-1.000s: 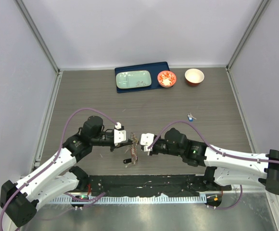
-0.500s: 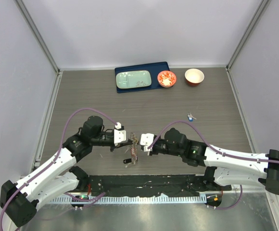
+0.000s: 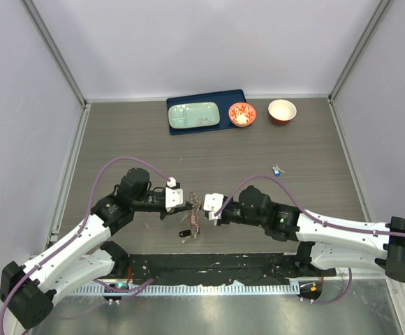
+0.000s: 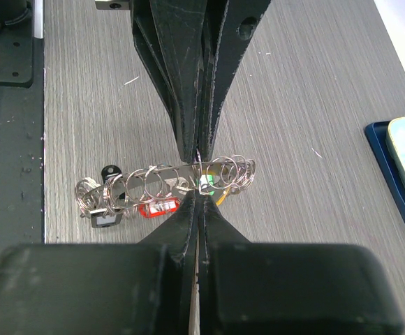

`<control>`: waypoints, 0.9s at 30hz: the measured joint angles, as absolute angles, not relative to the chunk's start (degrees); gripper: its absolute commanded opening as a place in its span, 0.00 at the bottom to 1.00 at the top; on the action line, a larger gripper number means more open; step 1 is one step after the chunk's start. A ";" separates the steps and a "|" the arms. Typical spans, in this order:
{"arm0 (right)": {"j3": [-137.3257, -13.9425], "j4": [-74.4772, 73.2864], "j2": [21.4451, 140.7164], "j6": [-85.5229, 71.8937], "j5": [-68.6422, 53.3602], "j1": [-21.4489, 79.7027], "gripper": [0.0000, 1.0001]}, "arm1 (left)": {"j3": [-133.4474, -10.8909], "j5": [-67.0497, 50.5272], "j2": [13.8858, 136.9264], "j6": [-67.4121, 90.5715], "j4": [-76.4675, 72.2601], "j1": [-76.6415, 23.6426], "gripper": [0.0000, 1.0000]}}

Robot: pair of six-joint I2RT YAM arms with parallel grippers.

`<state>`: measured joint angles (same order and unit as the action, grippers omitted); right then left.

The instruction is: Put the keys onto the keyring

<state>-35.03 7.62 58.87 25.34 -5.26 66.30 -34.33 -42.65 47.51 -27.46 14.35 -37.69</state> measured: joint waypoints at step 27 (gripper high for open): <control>-35.03 7.64 60.14 25.28 -5.15 66.30 0.01 | -34.33 -44.01 47.57 -27.66 14.37 -37.69 0.00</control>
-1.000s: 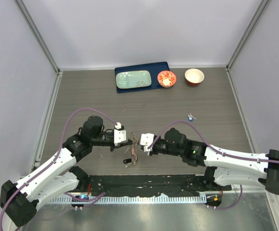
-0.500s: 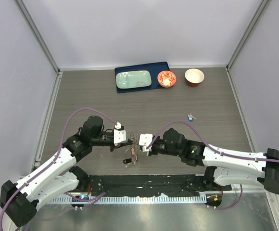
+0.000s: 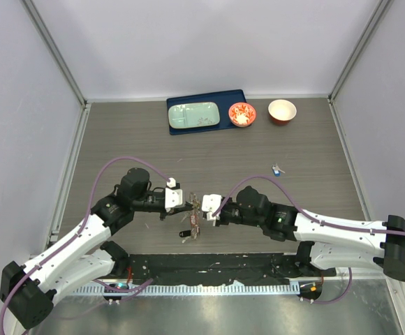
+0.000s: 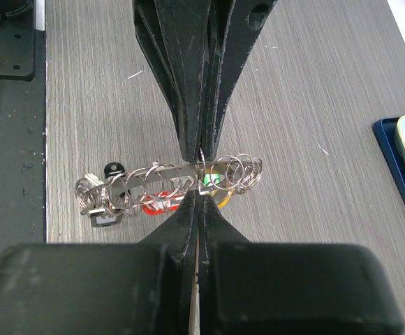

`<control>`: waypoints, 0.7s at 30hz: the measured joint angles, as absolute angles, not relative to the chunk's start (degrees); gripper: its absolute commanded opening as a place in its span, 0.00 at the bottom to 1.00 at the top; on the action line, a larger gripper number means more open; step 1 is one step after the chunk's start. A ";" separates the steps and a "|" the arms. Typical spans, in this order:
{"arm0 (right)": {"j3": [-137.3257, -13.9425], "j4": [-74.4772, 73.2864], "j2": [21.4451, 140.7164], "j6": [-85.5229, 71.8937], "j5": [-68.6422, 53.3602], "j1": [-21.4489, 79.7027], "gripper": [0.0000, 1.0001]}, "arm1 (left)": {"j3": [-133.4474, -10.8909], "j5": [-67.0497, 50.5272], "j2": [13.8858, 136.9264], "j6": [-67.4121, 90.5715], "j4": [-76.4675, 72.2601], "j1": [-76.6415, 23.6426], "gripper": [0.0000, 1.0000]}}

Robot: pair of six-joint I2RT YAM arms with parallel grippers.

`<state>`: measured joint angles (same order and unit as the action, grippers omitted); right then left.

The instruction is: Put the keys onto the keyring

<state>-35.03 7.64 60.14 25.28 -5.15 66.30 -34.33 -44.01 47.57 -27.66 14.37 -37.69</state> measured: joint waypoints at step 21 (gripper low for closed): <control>-35.03 4.67 59.48 25.30 -4.58 66.30 0.01 | -34.33 -43.38 47.64 -29.17 14.59 -37.69 0.00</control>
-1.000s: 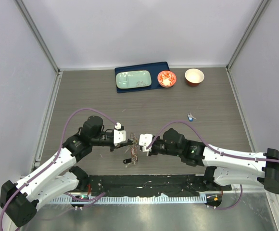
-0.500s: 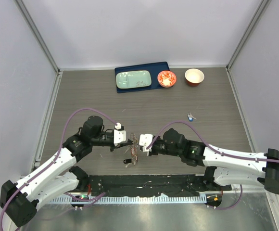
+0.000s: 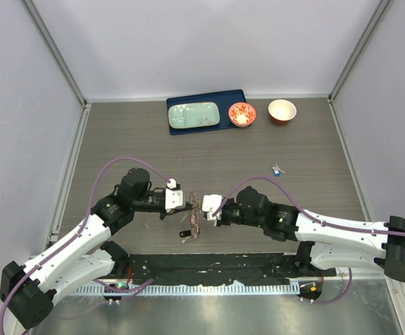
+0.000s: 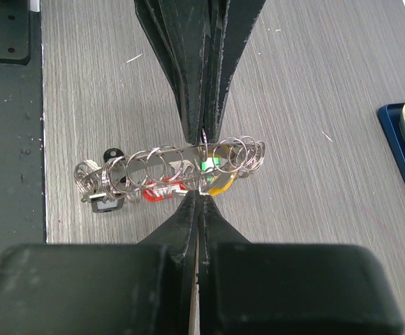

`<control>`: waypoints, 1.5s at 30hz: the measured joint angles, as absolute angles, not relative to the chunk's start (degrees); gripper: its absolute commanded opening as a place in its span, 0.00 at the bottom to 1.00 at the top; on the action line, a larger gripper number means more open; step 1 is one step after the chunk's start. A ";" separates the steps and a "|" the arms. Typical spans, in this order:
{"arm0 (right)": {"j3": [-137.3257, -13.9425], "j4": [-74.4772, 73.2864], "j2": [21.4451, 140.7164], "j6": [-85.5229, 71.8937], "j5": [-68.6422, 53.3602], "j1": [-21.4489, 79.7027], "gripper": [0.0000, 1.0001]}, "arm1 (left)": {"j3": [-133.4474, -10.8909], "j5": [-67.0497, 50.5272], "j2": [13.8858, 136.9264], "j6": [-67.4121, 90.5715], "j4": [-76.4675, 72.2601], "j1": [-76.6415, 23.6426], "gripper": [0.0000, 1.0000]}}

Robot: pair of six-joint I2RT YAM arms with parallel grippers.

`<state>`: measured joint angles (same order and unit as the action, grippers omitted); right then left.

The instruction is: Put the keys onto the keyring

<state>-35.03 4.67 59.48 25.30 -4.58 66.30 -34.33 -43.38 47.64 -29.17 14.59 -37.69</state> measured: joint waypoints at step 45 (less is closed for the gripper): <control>-35.16 6.46 59.66 25.30 -4.80 66.30 0.01 | -34.33 -44.12 48.12 -29.15 14.59 -37.69 0.00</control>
